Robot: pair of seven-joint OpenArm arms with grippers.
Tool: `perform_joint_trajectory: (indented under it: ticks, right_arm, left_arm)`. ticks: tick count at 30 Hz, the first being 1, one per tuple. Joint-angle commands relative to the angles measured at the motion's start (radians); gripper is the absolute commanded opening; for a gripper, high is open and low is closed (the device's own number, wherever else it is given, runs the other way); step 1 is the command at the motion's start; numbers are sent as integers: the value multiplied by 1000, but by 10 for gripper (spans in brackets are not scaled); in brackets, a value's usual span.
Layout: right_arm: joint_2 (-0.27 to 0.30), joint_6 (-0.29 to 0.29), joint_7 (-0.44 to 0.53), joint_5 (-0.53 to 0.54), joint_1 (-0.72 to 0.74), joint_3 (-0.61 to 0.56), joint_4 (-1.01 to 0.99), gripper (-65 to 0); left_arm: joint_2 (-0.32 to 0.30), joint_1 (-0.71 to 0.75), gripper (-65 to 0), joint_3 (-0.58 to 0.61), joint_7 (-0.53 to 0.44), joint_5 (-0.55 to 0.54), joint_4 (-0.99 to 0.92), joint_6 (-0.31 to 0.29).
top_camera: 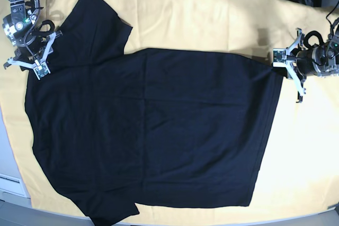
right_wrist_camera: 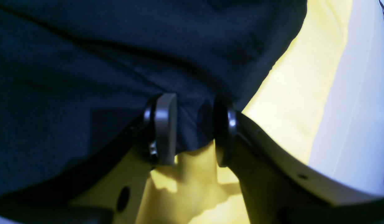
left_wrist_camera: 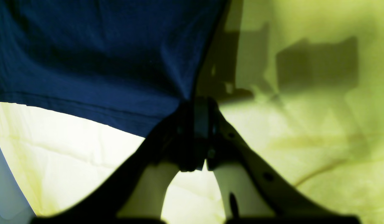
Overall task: Fold the T-shirt properly
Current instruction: 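Move the right gripper to the shirt's shoulder beside the sleeve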
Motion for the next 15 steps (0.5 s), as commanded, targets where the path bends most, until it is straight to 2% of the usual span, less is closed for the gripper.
perform_joint_trajectory:
  ticks: [1, 4, 7, 8, 15]
  right_arm:
    - [16, -2, -2, -2, 2, 6, 2, -422]
    - [15, -3, -1, -2, 1, 6, -7, -441]
    - [16, -38, -12, -10, 2, 6, -7, -623]
    - [16, -51, -11, -14, 1, 6, -6, -650]
    - [16, -137, -35, -108, 0, 6, 51, -650]
  left_arm:
    - [-25, -11, -650, -13, -6, -10, 8, 10]
    - [-25, -11, -650, -13, -7, -10, 8, 10]
    - [-25, -11, -650, -13, -7, -9, 8, 10]
    - [-25, -11, -650, -13, -7, -9, 8, 10]
    - [-25, -12, -650, -13, -7, -9, 8, 10]
